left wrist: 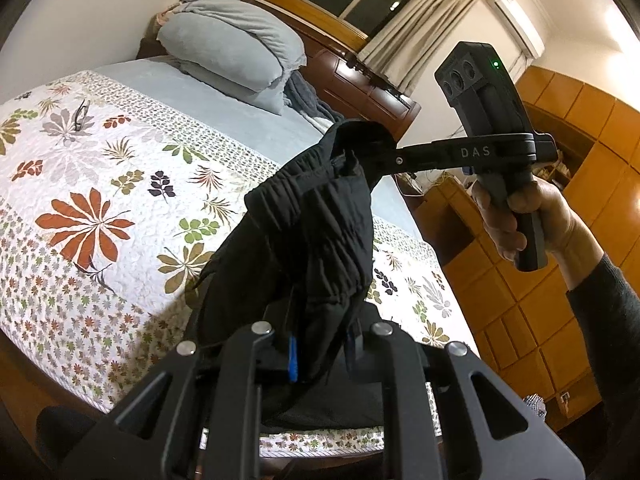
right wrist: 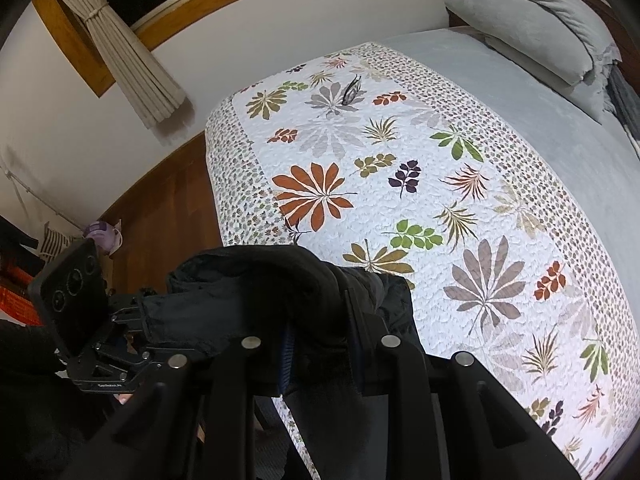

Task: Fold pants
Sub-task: 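Lift the black pants with both grippers and hold them up together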

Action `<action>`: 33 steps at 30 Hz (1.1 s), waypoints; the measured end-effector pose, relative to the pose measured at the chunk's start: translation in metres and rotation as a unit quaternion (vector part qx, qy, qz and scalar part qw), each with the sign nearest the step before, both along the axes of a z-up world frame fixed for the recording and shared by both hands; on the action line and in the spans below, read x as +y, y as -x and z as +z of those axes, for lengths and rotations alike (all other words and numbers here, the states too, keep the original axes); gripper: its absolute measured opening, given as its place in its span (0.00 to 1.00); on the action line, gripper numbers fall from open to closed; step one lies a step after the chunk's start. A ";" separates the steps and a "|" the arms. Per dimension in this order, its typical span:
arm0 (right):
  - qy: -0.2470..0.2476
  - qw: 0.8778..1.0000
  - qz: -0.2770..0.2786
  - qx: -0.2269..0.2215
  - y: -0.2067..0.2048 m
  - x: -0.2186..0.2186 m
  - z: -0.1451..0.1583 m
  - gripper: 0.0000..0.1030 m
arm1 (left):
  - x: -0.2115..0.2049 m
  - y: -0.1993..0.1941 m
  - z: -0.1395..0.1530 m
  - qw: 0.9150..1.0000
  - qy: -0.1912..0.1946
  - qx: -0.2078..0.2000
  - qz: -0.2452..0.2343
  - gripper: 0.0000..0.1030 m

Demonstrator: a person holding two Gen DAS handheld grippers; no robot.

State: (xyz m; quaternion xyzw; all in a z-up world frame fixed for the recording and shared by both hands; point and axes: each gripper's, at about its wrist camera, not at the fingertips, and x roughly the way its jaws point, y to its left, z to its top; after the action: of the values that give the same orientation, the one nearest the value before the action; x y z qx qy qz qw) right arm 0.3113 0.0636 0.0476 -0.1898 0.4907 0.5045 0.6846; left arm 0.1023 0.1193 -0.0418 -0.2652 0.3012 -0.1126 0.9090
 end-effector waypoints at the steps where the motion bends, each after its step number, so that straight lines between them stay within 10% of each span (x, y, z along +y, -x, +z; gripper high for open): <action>1: -0.001 1.000 -0.001 0.000 -0.001 -0.004 -0.001 0.23 | -0.003 0.000 0.000 1.000 -0.003 0.000 -0.002 0.14; 33: -0.032 0.998 -0.057 0.012 -0.012 -0.138 -0.040 0.22 | -0.113 -0.030 -0.021 0.995 -0.038 0.020 -0.094 0.14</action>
State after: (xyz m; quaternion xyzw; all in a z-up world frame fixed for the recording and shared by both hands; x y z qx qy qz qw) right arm 0.3229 -0.0743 0.0077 -0.1335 0.4929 0.4820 0.7120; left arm 0.1320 0.0064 -0.0631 -0.2032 0.3468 -0.1812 0.8976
